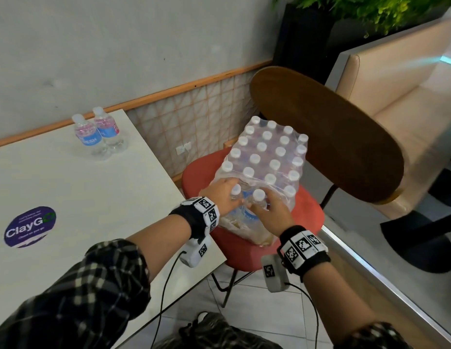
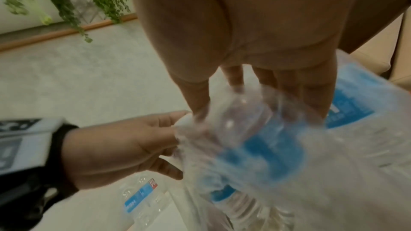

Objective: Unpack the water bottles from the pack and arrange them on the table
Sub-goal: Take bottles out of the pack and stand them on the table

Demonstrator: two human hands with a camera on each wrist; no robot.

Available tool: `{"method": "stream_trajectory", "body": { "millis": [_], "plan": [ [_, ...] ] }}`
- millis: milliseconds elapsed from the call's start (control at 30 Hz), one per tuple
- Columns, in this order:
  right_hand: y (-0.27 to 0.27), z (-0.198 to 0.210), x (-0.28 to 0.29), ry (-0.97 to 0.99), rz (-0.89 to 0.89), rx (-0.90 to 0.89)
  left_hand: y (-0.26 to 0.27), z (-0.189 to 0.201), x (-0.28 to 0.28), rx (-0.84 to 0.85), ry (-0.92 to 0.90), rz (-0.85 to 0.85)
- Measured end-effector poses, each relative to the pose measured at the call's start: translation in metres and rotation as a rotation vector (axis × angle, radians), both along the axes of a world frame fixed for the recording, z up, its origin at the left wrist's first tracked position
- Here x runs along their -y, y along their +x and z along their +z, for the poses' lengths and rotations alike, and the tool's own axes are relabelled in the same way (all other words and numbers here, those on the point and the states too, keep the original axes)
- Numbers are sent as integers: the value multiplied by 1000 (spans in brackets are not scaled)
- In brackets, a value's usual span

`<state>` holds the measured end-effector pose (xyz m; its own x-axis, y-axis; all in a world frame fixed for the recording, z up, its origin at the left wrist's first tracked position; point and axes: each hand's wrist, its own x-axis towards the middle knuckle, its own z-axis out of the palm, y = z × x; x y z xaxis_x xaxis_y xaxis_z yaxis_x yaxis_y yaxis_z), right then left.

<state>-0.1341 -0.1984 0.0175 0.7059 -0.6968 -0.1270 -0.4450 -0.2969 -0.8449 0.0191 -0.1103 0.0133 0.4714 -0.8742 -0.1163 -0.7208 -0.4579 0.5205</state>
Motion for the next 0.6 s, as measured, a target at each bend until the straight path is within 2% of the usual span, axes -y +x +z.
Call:
{"method": "stream_trajectory", "body": {
  "millis": [133, 267, 400, 500, 600],
  "plan": [
    [5, -5, -4, -47, -25, 25, -1, 7, -8, -6, 20, -12],
    [4, 5, -19, -24, 31, 88, 0, 26, -32, 19, 6, -8],
    [19, 26, -43, 14, 96, 204, 14, 56, -69, -3, -65, 100],
    [45, 32, -70, -19, 156, 205, 36, 72, -105, 30, -101, 206],
    [81, 29, -105, 21, 266, 164, 61, 71, -146, 48, -75, 325]
  ]
}}
